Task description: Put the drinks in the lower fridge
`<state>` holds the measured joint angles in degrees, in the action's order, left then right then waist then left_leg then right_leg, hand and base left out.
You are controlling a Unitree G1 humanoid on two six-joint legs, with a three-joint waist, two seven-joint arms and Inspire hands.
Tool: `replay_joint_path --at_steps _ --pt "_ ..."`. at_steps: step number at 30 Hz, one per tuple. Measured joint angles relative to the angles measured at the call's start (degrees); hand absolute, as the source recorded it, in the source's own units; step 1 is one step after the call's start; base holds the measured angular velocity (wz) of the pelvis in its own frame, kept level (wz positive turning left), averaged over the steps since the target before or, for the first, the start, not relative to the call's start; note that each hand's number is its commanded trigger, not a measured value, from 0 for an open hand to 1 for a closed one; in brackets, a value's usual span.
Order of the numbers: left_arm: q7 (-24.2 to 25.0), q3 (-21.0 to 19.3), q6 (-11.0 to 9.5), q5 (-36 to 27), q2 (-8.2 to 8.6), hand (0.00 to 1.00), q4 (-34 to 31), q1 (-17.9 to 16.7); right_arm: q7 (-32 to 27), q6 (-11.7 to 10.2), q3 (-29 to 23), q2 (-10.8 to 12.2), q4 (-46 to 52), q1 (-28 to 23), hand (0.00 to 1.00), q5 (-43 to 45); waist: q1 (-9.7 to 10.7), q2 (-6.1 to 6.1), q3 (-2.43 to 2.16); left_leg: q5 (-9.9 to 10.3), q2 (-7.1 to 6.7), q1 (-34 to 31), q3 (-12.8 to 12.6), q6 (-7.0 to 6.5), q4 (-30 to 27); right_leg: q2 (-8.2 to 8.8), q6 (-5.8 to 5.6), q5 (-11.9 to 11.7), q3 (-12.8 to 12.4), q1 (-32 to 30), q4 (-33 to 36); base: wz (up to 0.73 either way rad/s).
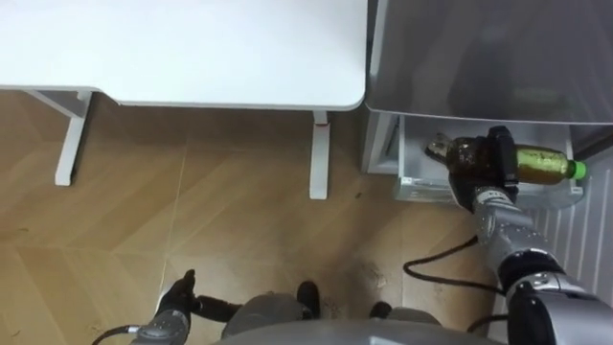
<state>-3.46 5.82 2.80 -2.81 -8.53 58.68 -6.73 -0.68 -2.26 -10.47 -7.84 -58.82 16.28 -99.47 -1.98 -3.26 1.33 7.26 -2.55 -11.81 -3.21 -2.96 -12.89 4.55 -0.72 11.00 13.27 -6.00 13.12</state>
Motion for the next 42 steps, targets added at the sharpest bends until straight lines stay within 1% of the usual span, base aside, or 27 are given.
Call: replay_joint_path --at_steps 4,6,7,11,13,19,21,24,25,26,27,28,32,42 --pt "0.56 -0.06 0.78 0.11 -0.03 0.0 0.0 0.68 -0.46 0.55 -0.88 -1.57 -1.21 1.32 1.0 0.21 -0.14 -0.24 0.01 -0.19 -0.06 -1.7 0.04 -0.3 -0.57 0.43 -0.26 0.18 0.71 -1.49 0.85 0.12" --pt "1.58 -0.77 0.89 0.16 -0.05 0.0 -0.01 0.65 -0.64 1.04 -3.44 -2.54 -3.46 3.11 1.0 0.67 -0.23 -0.34 0.04 -0.35 -0.12 -1.98 0.08 -0.54 -0.57 0.78 -0.45 0.3 0.84 -2.06 1.54 0.06" --pt "1.79 -1.09 0.9 0.19 -0.05 0.0 -0.01 0.66 -0.65 1.11 -3.5 -2.87 -4.02 3.37 1.0 0.93 -0.28 -0.35 0.04 -0.38 -0.17 -2.06 0.08 -0.59 -0.57 0.86 -0.47 0.31 0.89 -2.12 1.57 0.04" --pt "1.91 -1.28 0.91 0.92 -0.17 0.0 -0.1 0.96 -0.65 1.08 -4.52 -3.82 -4.29 3.47 1.0 1.07 -1.51 -0.45 0.02 -0.53 -0.28 -2.72 0.07 -0.82 -0.55 1.07 -0.57 0.33 0.88 -3.01 1.87 0.0" --pt "1.91 -1.28 0.98 1.17 -0.18 0.0 -0.09 0.94 -0.63 1.12 -4.52 -4.09 -4.82 3.53 1.0 1.11 -1.61 -0.46 0.01 -0.53 -0.26 -2.77 0.08 -0.82 -0.54 1.07 -0.57 0.33 0.9 -3.1 1.98 0.0" --pt "1.84 -1.28 1.16 1.27 -0.2 0.0 -0.12 0.94 -0.63 1.36 -4.58 -4.77 -8.2 5.75 1.0 1.99 -1.79 -0.68 -0.01 -0.54 -0.24 -3.02 0.17 -0.81 -0.53 1.03 -0.56 0.33 1.01 -3.25 1.98 0.0" --pt "1.7 -1.23 1.85 1.29 -0.2 0.0 -0.26 0.98 -0.65 1.84 -4.76 -4.96 -8.52 6.13 1.0 2.56 -1.77 -0.75 -0.04 -0.54 -0.26 -3.45 0.19 -0.81 -0.68 1.04 -0.56 0.33 1.11 -3.49 1.98 0.0" --pt "1.58 -1.17 2.15 1.28 -0.26 0.0 -0.25 1.08 -0.79 2.31 -4.72 -5.63 -8.65 6.18 1.0 2.97 -1.95 -0.99 0.02 -0.56 -0.3 -3.63 0.14 -0.83 -0.72 1.1 -0.56 0.33 1.25 -3.61 1.99 0.02" --pt "1.52 -1.17 2.18 1.28 -0.31 0.0 -0.25 1.08 -0.81 2.32 -4.72 -5.68 -8.65 6.18 0.68 3.01 -1.97 -1.03 0.04 -0.56 -0.3 -3.63 0.14 -0.83 -0.72 1.1 -0.56 0.33 1.25 -3.61 1.99 0.0" --pt "1.38 -1.16 2.19 1.28 -0.39 0.0 -0.25 1.09 -0.87 2.36 -4.71 -5.78 -8.65 6.23 0.47 3.04 -1.99 -1.13 0.08 -0.56 -0.29 -3.63 0.14 -0.83 -0.72 1.09 -0.56 0.33 1.27 -3.6 1.99 0.0" --pt "1.31 -1.16 2.19 1.28 -0.41 0.0 -0.25 1.09 -0.98 2.36 -4.71 -5.89 -8.65 6.33 0.18 3.05 -2.0 -1.27 0.15 -0.56 -0.29 -3.63 0.14 -0.83 -0.73 1.09 -0.56 0.33 1.27 -3.59 1.99 0.0" --pt "1.28 -1.16 2.19 1.28 -0.41 0.0 -0.25 1.09 -1.04 2.36 -4.71 -5.95 -8.65 6.39 0.0 3.06 -2.0 -1.34 0.18 -0.57 -0.29 -3.63 0.14 -0.83 -0.73 1.09 -0.56 0.33 1.27 -3.59 2.0 0.0" --pt "1.24 -1.16 2.2 1.29 -0.44 0.0 -0.25 1.1 -1.91 2.35 -4.77 -6.03 -8.69 6.79 0.0 3.04 -2.03 -1.64 0.36 -0.63 -0.28 -3.88 0.16 -0.82 -0.75 1.11 -0.57 0.34 1.43 -3.75 2.1 0.0" --pt "1.25 -1.11 2.31 1.28 -0.46 0.0 -0.2 1.49 -2.31 2.42 -4.78 -6.85 -10.2 7.5 0.0 3.06 -2.21 -1.55 0.42 -0.97 -0.34 -4.77 0.12 -0.87 -0.77 1.32 -0.61 0.39 2.31 -4.54 2.51 0.03"
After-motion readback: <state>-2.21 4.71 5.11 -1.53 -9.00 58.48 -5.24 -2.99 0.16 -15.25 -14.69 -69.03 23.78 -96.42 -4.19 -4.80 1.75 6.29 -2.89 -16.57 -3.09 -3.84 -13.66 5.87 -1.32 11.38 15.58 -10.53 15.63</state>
